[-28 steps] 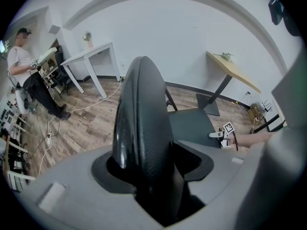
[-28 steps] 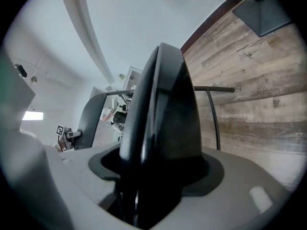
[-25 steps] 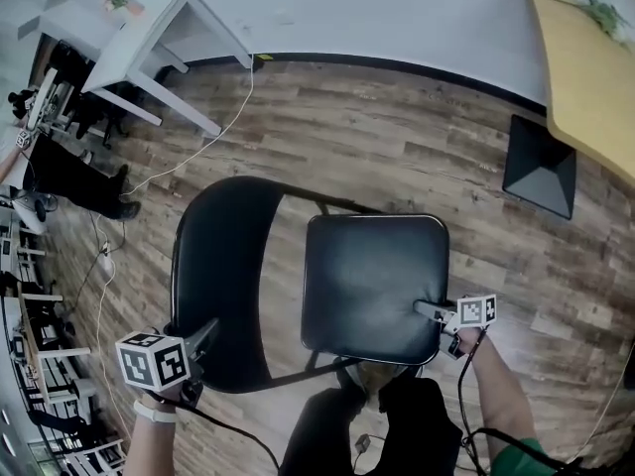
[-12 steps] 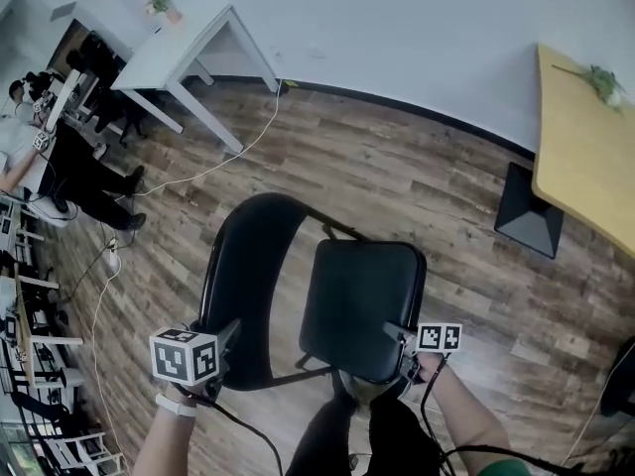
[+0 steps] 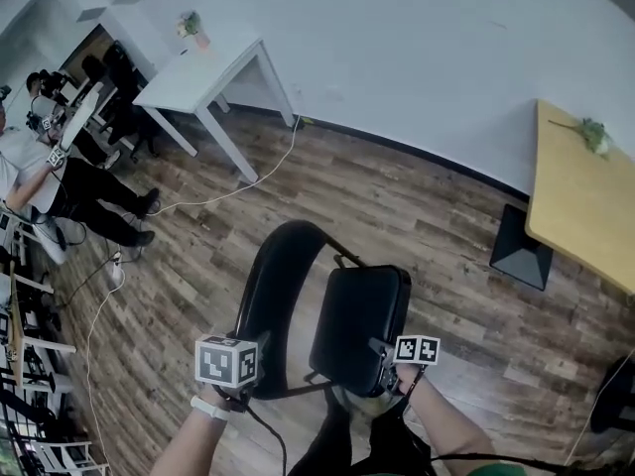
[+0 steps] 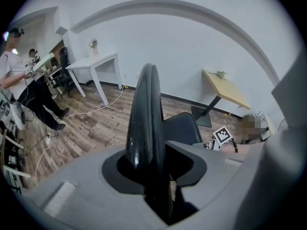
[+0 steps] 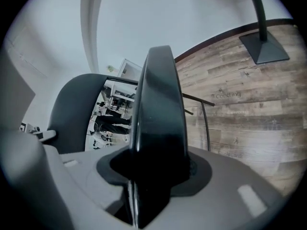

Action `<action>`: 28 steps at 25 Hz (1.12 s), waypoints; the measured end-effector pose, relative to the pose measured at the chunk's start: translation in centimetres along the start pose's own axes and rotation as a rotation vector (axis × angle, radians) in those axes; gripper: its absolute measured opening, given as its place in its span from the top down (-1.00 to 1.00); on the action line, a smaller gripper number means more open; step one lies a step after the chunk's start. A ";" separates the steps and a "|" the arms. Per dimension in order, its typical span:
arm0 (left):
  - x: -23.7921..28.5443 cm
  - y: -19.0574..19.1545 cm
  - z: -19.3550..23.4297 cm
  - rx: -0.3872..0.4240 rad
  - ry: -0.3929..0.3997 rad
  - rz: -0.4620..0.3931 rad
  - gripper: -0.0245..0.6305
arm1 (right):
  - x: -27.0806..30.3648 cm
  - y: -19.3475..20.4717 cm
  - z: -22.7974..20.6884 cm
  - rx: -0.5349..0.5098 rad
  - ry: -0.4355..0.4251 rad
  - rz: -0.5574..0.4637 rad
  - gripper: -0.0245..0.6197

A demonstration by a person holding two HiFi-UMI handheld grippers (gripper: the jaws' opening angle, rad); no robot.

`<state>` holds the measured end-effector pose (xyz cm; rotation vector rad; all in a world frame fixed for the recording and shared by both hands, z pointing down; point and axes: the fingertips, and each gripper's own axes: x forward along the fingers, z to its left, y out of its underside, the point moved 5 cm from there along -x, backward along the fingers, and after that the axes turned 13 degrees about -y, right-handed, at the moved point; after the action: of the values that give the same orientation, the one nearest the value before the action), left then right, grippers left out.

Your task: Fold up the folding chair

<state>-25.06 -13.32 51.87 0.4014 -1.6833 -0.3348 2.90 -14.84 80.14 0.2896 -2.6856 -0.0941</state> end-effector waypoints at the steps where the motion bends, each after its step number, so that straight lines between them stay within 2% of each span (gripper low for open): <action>1: -0.2 -0.1 0.2 -0.004 0.005 -0.002 0.54 | 0.4 0.0 0.8 -0.005 0.022 -0.001 0.30; 10: -3.2 -1.2 1.0 -0.068 0.114 -0.027 0.66 | 5.3 0.7 8.3 -0.029 0.179 0.002 0.32; 14: -3.4 -1.5 2.4 -0.072 0.114 -0.029 0.67 | 8.5 0.6 11.7 -0.041 0.233 -0.008 0.32; 21: -3.9 -1.7 5.4 -0.084 0.111 -0.028 0.67 | 14.7 1.5 17.5 -0.042 0.198 -0.018 0.32; 28: -3.9 -1.4 7.2 -0.088 0.107 -0.025 0.67 | 17.6 2.1 19.7 -0.051 0.211 -0.026 0.32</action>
<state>-31.57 -12.92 46.71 0.3686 -1.5548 -0.3981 -21.51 -16.24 69.93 0.3012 -2.4668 -0.1319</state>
